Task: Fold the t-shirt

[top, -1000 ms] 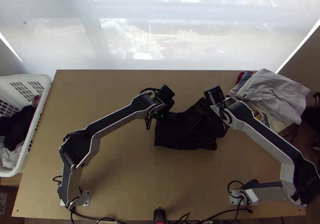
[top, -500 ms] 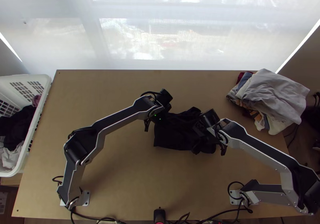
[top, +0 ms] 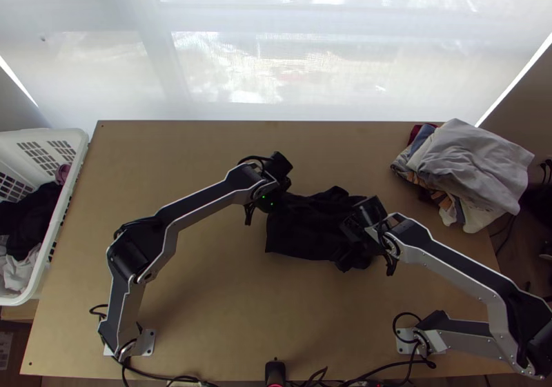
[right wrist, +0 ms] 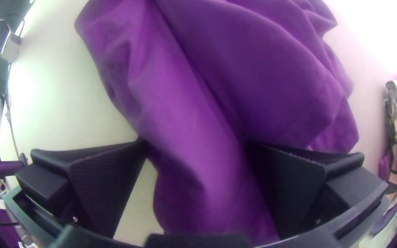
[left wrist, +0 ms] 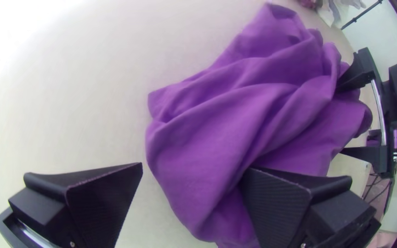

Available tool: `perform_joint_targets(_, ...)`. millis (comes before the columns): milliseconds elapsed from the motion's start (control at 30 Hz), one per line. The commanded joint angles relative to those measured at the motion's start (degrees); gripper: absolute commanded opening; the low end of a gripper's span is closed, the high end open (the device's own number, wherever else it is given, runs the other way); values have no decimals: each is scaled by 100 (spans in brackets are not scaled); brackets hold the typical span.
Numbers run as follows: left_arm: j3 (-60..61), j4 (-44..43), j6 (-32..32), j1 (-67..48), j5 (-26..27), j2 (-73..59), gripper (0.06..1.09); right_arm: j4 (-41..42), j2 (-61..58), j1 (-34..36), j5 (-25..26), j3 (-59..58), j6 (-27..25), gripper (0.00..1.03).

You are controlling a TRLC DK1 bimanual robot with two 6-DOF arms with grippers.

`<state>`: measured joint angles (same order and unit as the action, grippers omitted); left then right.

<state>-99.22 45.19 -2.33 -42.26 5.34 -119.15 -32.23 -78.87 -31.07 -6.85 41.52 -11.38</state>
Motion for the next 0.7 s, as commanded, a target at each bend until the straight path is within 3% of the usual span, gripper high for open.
perform_joint_targets(0, -414, 148, -22, 60, 11, 340, 102, -187, 258, 92, 17, 463, -40, 99)
perform_joint_targets(367, -669, 658, -92, -37, 11, 797, 102, -1260, 223, 92, 17, 2273, -286, 99)
perform_joint_targets(667, -405, 631, -92, -239, 11, 744, 102, -1066, -243, 92, 17, 2176, -330, 99)
